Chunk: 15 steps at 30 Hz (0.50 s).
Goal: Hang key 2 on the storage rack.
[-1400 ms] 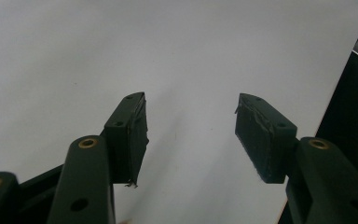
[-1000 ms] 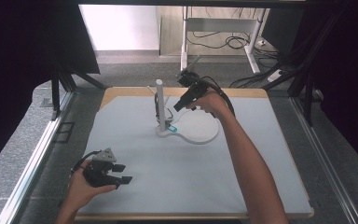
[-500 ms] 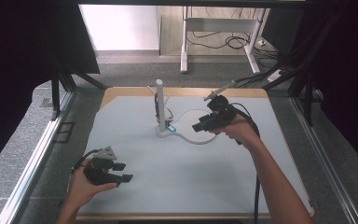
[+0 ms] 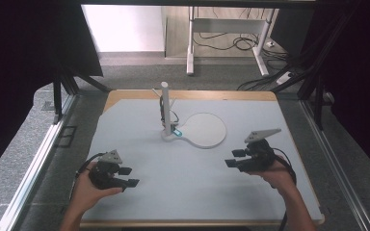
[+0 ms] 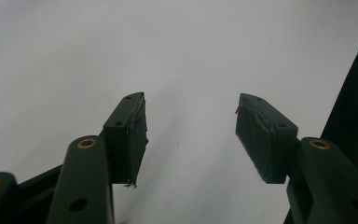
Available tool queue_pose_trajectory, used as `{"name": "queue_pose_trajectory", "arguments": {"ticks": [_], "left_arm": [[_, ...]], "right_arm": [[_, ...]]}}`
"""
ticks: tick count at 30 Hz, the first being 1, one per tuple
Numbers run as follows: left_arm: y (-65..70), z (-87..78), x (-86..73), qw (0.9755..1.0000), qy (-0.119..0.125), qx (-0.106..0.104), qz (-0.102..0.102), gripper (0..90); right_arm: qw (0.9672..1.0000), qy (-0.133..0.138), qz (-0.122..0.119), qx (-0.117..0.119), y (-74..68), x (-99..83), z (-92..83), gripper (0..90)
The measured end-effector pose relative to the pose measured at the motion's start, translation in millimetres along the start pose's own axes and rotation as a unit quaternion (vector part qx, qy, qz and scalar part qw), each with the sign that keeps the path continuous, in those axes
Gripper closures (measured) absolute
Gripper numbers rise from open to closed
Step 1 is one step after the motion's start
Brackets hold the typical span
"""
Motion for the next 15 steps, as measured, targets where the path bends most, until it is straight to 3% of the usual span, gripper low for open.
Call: {"name": "queue_pose_trajectory", "arguments": {"ticks": [6, 9, 15], "left_arm": [[-0.7, 0.4, 1.3, 1.0000, -0.001, 0.003, -0.005, 43.6], [0.1, 1.2, 1.6, 1.0000, 0.000, 0.004, -0.005, 43.6], [-1.1, -2.8, 1.0, 0.9999, 0.007, 0.003, -0.009, 43.4]], "right_arm": [[0.9997, 0.017, 0.012, -0.013, 3.4, -40.1, -0.4, 47.6], [0.9996, 0.012, 0.013, -0.020, 6.2, -43.0, -0.1, 47.0], [0.9984, 0.045, -0.007, -0.034, 1.6, -39.1, -5.8, 42.1]]}}
Point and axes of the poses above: each handheld gripper's, and its own axes: z roughly forward along the jaws, x roughly out of its top, y roughly to its right, the point moved 2 cm from there along z, roughly forward along the jaws, and after that the axes turned 10 degrees about x, right-handed, at the moved point
